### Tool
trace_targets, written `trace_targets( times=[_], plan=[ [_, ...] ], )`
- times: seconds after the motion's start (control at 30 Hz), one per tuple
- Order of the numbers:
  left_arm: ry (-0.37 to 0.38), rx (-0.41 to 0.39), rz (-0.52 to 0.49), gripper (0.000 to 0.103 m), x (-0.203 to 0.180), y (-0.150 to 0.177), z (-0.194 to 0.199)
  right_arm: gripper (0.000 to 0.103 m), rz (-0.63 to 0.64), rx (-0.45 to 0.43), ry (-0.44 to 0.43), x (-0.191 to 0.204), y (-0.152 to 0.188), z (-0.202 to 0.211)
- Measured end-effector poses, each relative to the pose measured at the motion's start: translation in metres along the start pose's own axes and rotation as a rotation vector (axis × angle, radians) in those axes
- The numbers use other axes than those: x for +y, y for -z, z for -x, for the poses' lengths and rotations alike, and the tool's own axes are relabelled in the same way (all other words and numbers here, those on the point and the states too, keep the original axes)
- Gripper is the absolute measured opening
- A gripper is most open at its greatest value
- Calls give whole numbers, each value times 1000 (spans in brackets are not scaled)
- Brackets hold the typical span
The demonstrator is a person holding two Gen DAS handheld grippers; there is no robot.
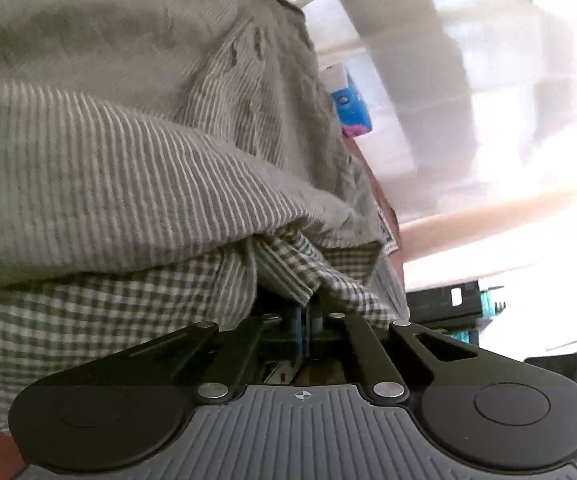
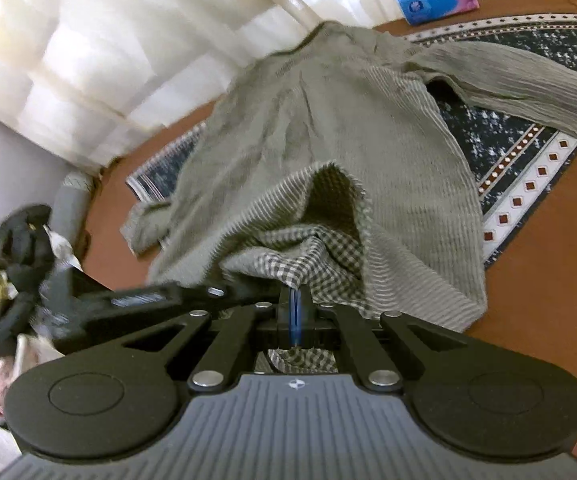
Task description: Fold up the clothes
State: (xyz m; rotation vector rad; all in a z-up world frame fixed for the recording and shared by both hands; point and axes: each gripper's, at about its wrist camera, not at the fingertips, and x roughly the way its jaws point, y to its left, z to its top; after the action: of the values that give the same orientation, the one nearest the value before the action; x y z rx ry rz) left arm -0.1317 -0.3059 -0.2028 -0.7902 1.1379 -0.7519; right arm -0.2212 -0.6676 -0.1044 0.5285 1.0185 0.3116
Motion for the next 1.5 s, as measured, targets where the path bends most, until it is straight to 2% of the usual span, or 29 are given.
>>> trace_targets(
  times=[0.13, 0.3, 0.33, 0.37, 0.47, 0.6, 0.67, 0.73, 0.77, 0.87, 1.03, 1.1, 1.13, 1.17, 1.2, 1.23, 1.27, 1.33, 1.4, 1.5],
  plan=[
    [-6, 51, -52, 0, -2, -1, 19, 4, 30, 53, 63, -4, 4, -12],
    [16, 202, -56, 0, 11, 2, 26, 4, 111, 80, 174, -3, 12, -38],
    [-9, 222, -53, 5, 14, 3, 25, 4, 130, 79, 194, -2, 13, -43],
    [-56, 226, -69, 19, 15, 4, 25, 4, 138, 77, 214, -2, 14, -47],
    [-186, 216, -146, 21, 16, 7, 30, 9, 143, 79, 237, -2, 15, -52],
    [-255, 187, -269, 22, 3, 16, 39, 35, 192, 22, 305, 7, 25, -38],
    [-272, 199, -360, 31, -7, 26, 40, 37, 248, -35, 334, 17, 35, -23],
    [-291, 216, -451, 43, -15, 38, 36, 37, 286, -72, 295, 30, 45, -9],
    [-302, 220, -482, 49, -16, 42, 35, 37, 299, -59, 254, 38, 50, -8],
    [-340, 233, -559, 52, -17, 55, 30, 37, 351, -1, 171, 58, 62, -20],
    [-384, 242, -601, 53, -9, 59, 25, 39, 408, 87, 175, 77, 73, -73],
    [-388, 243, -614, 53, -5, 59, 26, 50, 450, 79, 199, 83, 75, -83],
    [-391, 248, -620, 48, -3, 59, 26, 50, 472, 68, 225, 84, 76, -87],
    [-396, 256, -626, 8, -2, 59, 25, 50, 483, 62, 250, 83, 75, -91],
    [-402, 264, -632, 0, -1, 58, 24, 31, 478, 66, 257, 81, 73, -94],
    [-408, 264, -628, 0, 0, 57, 26, 11, 456, 77, 246, 77, 70, -96],
    [-407, 252, -619, 0, 1, 55, 30, 3, 428, 96, 229, 76, 67, -94],
    [-401, 222, -598, 0, 1, 50, 46, 3, 373, 137, 195, 75, 62, -90],
    [-385, 198, -578, 0, 2, 44, 64, 3, 337, 224, 128, 81, 58, -80],
    [-394, 171, -570, 0, 6, 37, 84, 3, 347, 325, 58, 94, 60, -82]
  ],
)
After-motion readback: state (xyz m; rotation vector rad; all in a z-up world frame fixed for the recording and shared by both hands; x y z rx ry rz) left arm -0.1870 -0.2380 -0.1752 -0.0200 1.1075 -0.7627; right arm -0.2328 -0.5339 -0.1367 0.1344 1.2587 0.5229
